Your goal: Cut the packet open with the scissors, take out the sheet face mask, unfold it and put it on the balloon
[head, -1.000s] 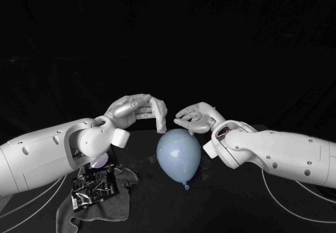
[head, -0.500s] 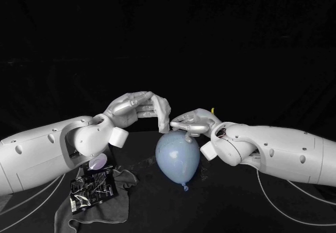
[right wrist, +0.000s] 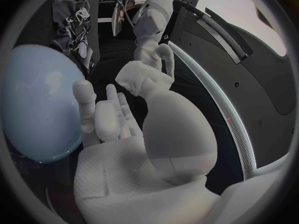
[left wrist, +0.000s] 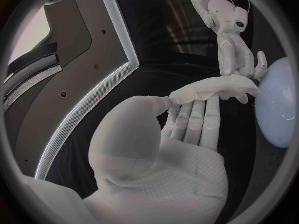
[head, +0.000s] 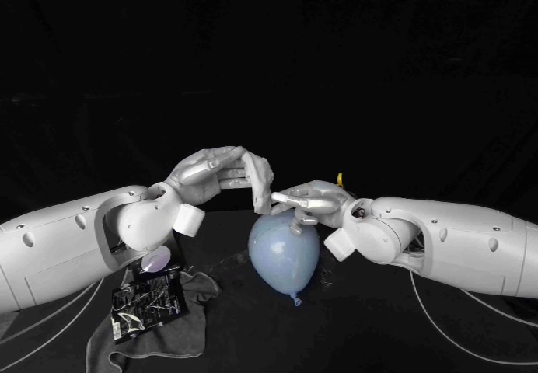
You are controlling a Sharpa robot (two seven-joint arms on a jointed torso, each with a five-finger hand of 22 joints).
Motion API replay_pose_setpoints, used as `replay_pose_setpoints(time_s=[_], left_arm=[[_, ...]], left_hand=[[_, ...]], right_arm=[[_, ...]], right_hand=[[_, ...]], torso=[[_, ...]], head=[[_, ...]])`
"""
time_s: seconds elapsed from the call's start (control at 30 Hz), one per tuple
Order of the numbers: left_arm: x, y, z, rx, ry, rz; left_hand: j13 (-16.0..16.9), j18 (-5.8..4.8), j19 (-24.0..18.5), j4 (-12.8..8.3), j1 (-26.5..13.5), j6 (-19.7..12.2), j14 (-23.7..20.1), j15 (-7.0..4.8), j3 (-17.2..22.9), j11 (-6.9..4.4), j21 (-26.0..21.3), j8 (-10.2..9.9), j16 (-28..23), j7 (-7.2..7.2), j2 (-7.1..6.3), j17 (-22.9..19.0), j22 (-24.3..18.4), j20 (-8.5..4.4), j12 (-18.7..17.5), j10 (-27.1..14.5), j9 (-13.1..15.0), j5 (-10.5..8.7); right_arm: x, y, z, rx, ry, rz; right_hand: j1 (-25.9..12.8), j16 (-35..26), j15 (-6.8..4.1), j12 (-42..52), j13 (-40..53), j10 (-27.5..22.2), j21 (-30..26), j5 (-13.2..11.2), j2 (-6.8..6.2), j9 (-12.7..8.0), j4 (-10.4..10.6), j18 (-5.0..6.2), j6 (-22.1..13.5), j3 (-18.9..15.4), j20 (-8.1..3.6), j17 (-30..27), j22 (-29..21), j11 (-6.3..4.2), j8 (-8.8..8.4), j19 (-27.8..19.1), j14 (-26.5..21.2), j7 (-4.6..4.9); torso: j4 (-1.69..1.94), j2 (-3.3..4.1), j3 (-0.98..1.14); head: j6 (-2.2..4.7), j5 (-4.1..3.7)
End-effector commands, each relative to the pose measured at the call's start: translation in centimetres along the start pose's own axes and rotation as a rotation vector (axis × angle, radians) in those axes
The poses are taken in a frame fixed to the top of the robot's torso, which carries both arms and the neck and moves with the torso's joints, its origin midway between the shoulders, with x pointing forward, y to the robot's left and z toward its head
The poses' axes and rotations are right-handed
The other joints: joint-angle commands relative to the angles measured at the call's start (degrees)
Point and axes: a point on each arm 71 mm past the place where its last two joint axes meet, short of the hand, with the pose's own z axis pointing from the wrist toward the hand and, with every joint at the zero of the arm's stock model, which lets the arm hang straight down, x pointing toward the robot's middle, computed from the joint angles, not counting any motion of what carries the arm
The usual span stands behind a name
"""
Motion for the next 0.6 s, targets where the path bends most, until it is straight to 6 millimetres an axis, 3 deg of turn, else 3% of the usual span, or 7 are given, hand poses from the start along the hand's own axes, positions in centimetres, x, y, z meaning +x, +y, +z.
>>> replay_pose_setpoints(time_s=[0.03, 0.47, 0.6], left_arm=[[0.38, -0.18, 0.14, 0.009, 0.023, -0.014], [0.56, -0.18, 0.17, 0.012, 0.026, -0.015], [0.52, -0.23, 0.1, 0.014, 0.024, -0.015]], left_hand=[[0.0, 1.0, 0.3, -0.3, 0.5, 0.3, 0.1, -0.12, 0.4, -0.06, 0.4, 0.3, -0.1, 3.36, 0.26, 0.0, 0.0, 0.05, -0.3, 0.4, 0.8, 0.26], [0.0, 0.98, 0.3, -0.4, 0.5, 0.2, 0.1, -0.12, 0.4, -0.06, 0.4, 0.3, -0.1, 3.37, 0.25, 0.0, 0.0, 0.05, -0.3, 0.4, 0.8, 0.26], [0.0, 0.98, 0.3, -0.4, 0.5, 0.2, 0.1, -0.12, 0.4, -0.06, 0.4, 0.3, -0.1, 3.37, 0.25, 0.0, 0.0, 0.05, -0.3, 0.4, 0.8, 0.26]], right_arm=[[0.97, 0.29, 0.19, -0.034, 0.113, 0.08], [1.77, 0.21, 0.82, -0.023, 0.159, 0.061], [1.79, 0.15, 0.84, -0.018, 0.161, 0.045]], right_hand=[[-0.1, -0.5, 0.17, -0.4, -1.1, -1.3, -1.1, -0.2, 0.74, -0.2, 0.4, 0.95, -0.9, -1.6, 0.07, -0.9, -0.3, 0.06, -0.63, -1.2, -1.0, 0.2], [3.4, -0.5, 0.18, -0.2, -3.3, -1.8, -2.1, -0.1, 2.04, -0.3, -0.8, 1.19, -1.4, -4.0, 0.16, -2.2, -0.6, 0.01, -1.13, -2.4, -2.1, 0.04], [6.7, 0.0, 0.01, 0.3, -4.1, -0.5, -1.7, -0.1, 3.5, -0.2, -2.5, 1.18, -0.6, -4.0, 0.08, -2.1, -0.4, -0.21, -0.82, -2.4, -2.0, -0.18]], torso=[[0.02, 0.01, 0.02], [0.01, 0.01, -0.02], [0.02, -0.02, 0.0]], head=[[0.06, -0.1], [0.07, -0.19], [0.06, -0.17]])
